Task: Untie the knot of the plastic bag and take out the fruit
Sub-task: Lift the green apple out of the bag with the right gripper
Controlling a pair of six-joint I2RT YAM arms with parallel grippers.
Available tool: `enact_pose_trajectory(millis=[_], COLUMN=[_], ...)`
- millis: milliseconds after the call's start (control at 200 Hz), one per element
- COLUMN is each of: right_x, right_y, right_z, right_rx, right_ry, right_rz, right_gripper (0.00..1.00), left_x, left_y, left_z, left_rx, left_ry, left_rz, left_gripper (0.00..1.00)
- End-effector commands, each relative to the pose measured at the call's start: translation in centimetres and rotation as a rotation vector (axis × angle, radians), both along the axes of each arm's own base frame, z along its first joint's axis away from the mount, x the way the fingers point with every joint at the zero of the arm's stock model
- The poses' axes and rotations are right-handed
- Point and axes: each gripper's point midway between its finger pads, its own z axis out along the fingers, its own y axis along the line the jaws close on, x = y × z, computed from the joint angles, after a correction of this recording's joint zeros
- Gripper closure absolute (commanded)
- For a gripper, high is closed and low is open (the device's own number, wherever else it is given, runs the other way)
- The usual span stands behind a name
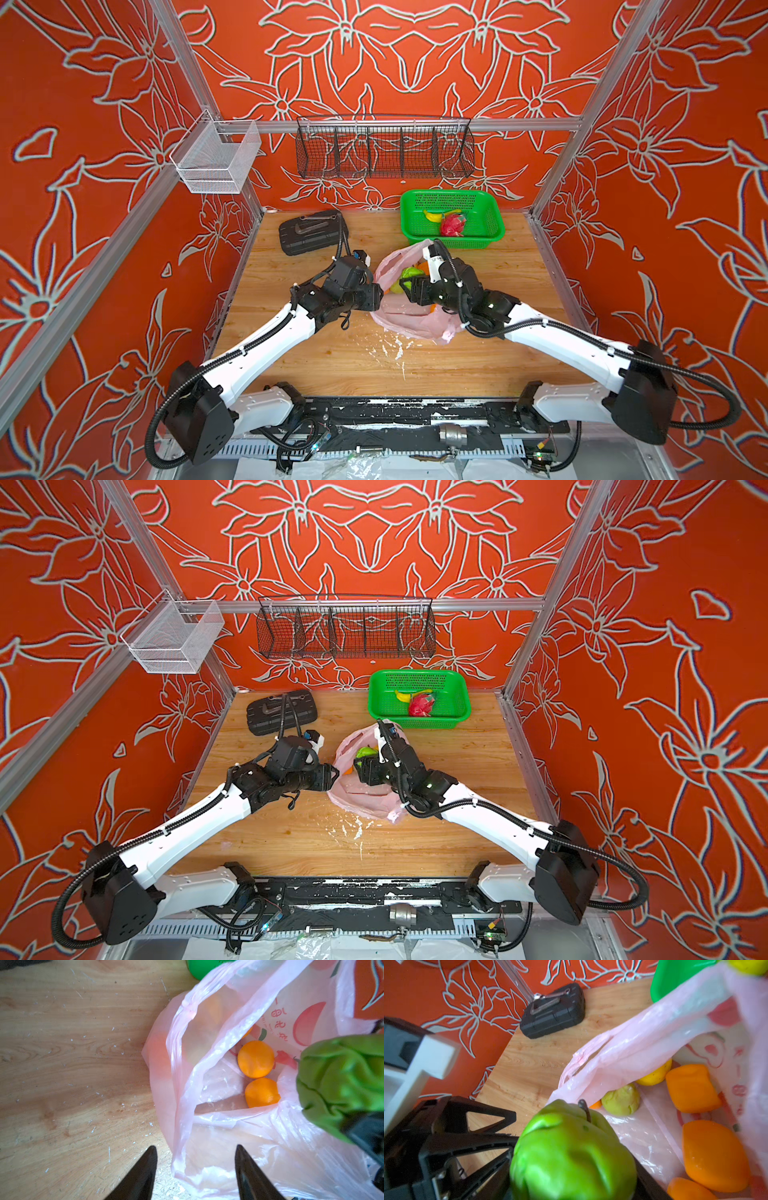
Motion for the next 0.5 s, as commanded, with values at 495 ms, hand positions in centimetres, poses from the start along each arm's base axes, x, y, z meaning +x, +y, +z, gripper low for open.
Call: enact_pose_trajectory(millis=[495], right_x=[10.1], right_y=[-13.2], right_z=[9.7], right_rx=[0.062], right_ry=[-0.213], right_rz=[-0.421], right_gripper=[0.45], left_x=[1.7], left_y=[-5.3], left_z=[8.9], left_rx=[-0.245], left_ry=[-0.212], left_rz=[-0.199], left_gripper=[0.22])
